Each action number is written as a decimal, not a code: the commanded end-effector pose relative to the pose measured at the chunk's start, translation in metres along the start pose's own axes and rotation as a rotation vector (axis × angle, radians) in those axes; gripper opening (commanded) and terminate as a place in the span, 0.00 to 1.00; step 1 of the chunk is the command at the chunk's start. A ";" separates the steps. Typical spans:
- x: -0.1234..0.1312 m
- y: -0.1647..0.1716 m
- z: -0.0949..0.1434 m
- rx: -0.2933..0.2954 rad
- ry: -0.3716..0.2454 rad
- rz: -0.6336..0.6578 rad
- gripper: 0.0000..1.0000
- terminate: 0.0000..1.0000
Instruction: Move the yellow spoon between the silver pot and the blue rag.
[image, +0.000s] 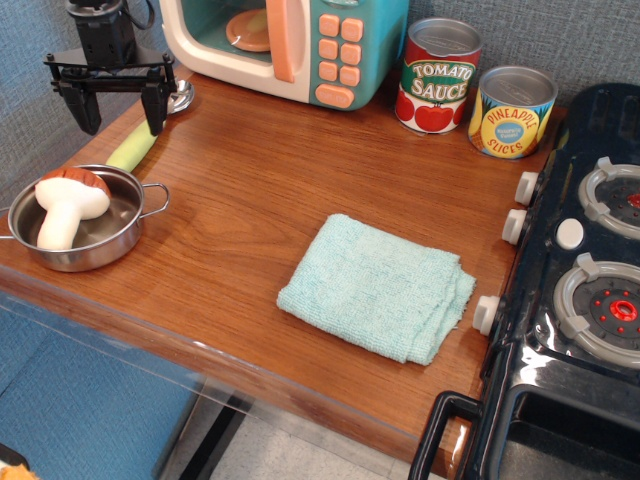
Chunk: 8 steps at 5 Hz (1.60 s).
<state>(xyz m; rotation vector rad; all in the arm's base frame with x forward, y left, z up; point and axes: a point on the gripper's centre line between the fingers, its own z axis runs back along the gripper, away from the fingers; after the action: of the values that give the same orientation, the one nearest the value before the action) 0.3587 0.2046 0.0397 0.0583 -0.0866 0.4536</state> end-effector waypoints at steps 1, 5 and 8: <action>0.012 0.000 -0.010 0.033 -0.013 -0.037 1.00 0.00; 0.025 0.008 0.051 -0.015 -0.175 -0.097 0.00 0.00; -0.037 -0.087 0.091 -0.195 -0.194 -0.263 0.00 0.00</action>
<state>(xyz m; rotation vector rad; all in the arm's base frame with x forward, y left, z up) 0.3578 0.0918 0.0993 -0.1016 -0.2366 0.1696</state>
